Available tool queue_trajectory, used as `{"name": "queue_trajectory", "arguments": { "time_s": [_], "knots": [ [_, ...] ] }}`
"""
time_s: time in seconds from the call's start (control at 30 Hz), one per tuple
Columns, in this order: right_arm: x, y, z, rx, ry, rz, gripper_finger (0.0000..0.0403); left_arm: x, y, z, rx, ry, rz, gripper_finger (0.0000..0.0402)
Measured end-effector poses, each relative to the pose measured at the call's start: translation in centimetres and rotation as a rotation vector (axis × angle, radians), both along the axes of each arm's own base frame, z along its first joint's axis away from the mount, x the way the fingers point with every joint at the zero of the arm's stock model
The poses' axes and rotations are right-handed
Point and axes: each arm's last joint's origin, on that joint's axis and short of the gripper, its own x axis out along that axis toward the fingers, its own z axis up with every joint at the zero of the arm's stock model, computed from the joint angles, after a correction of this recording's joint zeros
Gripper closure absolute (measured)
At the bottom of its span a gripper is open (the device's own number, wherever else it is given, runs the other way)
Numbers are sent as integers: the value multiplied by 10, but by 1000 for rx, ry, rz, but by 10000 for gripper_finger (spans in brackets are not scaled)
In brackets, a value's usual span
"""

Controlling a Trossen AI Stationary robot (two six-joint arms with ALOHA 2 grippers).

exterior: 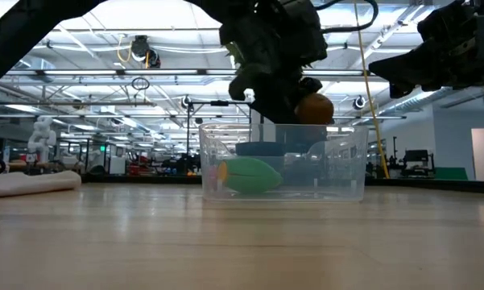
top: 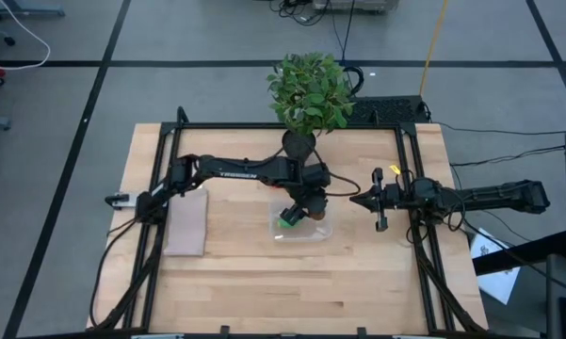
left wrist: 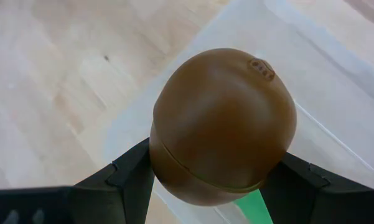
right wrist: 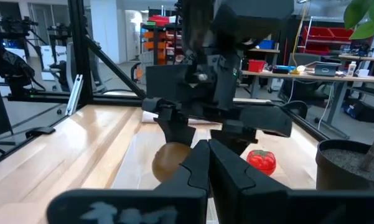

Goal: Pick and placing Produce into tupperware
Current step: Put the brown kiwi into the transparent bin

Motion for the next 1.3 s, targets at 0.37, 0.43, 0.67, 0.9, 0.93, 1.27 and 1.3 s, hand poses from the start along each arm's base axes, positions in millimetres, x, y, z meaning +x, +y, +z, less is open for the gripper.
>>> {"name": "queue_trajectory", "arguments": {
  "time_s": [0.37, 0.43, 0.67, 0.9, 0.93, 1.27, 1.3],
  "knots": [
    [1, 0, -1, 0, 9, -2, 403, 5, 1, -6, 48, -26, -36, 161],
    [1, 0, -1, 0, 8, -3, 403, 7, 2, -15, 47, -8, -36, 161],
    [2, 0, -1, 0, 9, -3, 403, 8, 1, -23, 52, 11, -49, 161],
    [2, 0, -1, 0, 9, -3, 403, 6, -2, -24, 105, 15, -149, 161],
    [2, 0, -1, 0, 9, -3, 403, 6, -2, -24, 111, 13, -157, 161],
    [2, 0, -1, 0, 10, -3, 403, 5, -5, -34, 190, 15, -259, 161],
    [2, 0, -1, 0, 10, -3, 403, 5, -5, -34, 200, 11, -275, 161]
  ]
}}
